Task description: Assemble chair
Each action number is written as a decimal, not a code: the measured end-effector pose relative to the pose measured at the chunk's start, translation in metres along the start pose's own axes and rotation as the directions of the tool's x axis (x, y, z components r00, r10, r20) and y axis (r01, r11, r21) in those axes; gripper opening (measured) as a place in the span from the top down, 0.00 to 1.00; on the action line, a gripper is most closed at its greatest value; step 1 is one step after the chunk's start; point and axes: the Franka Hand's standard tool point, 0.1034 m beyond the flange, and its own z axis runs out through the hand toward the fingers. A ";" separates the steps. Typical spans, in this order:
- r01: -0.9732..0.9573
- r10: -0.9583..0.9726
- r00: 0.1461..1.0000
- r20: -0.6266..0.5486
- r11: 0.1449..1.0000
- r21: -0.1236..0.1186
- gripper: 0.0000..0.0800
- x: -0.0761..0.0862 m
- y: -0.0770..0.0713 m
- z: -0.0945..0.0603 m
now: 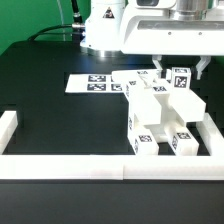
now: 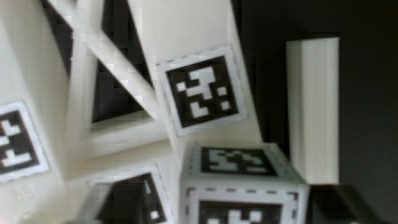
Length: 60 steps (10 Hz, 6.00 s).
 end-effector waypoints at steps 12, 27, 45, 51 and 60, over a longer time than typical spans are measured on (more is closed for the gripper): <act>-0.646 0.646 0.763 0.002 0.763 0.001 0.64 0.000 -0.001 0.000; -0.808 0.808 0.589 0.012 0.589 0.014 0.19 0.002 0.000 0.001; 0.196 -0.197 0.980 -0.039 0.980 -0.030 0.50 0.002 -0.002 0.006; 0.021 -0.022 0.999 -0.042 1.000 -0.021 0.66 0.001 -0.002 0.006; -0.551 0.550 0.834 -0.045 0.835 0.008 0.66 0.001 -0.003 0.007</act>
Offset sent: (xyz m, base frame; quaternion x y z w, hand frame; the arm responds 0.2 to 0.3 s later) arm 0.0000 0.0000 0.0000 0.0000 0.0000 0.1938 0.9810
